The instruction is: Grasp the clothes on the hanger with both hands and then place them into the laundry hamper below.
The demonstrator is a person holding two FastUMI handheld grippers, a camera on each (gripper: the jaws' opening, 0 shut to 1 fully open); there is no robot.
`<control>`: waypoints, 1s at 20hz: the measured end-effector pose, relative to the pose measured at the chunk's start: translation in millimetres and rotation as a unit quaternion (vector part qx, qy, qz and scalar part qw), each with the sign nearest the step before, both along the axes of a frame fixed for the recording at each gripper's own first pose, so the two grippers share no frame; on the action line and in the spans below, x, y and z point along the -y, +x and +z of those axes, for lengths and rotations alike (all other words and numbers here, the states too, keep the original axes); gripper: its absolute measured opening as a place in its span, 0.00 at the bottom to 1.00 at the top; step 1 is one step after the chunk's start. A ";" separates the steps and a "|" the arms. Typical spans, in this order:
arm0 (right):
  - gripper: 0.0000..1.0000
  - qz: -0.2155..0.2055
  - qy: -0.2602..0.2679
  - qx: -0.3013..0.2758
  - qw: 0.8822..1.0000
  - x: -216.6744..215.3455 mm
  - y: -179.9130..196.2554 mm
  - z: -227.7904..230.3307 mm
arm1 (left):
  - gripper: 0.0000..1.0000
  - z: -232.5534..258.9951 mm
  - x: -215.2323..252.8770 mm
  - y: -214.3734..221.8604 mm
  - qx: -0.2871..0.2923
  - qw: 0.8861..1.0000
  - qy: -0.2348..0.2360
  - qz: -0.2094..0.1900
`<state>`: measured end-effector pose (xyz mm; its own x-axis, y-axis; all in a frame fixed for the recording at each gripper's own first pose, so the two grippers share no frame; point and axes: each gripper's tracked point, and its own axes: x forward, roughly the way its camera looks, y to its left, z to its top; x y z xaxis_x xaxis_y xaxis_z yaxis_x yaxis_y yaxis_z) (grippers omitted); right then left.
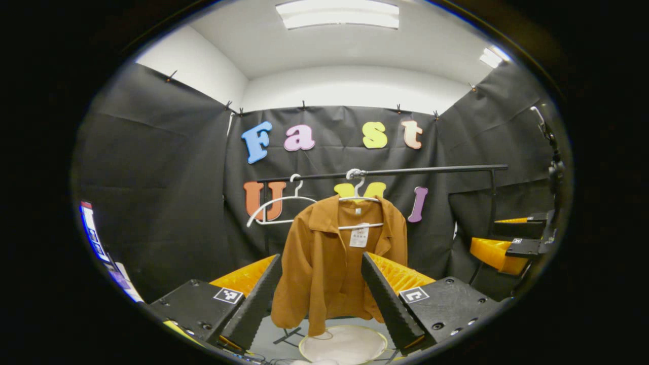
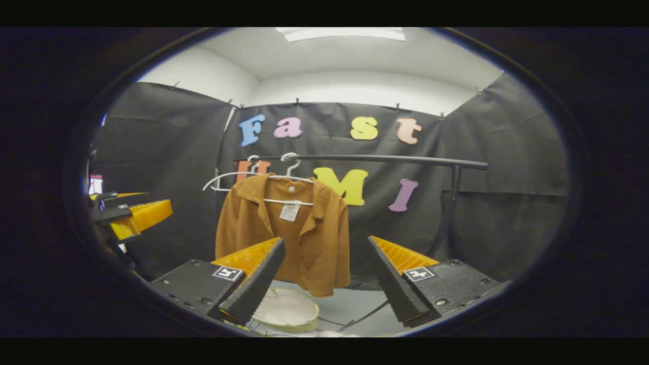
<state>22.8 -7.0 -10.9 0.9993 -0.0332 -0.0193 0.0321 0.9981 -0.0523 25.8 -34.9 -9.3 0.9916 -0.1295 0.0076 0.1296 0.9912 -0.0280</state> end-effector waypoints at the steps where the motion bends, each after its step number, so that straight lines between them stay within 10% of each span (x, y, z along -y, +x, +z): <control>1: 1.00 0.005 0.001 -0.001 1.000 -0.2 11.7 -2.9 | 1.00 -2.1 2.3 10.4 0.000 1.000 -0.001 0.005; 13: 1.00 0.073 0.031 -0.008 0.997 2.1 223.9 -28.6 | 1.00 -37.8 60.7 175.3 0.015 1.000 0.001 0.005; 20: 1.00 0.095 0.050 -0.030 0.994 -11.4 334.8 -42.4 | 0.96 -68.9 37.1 252.0 -0.010 0.995 0.024 0.098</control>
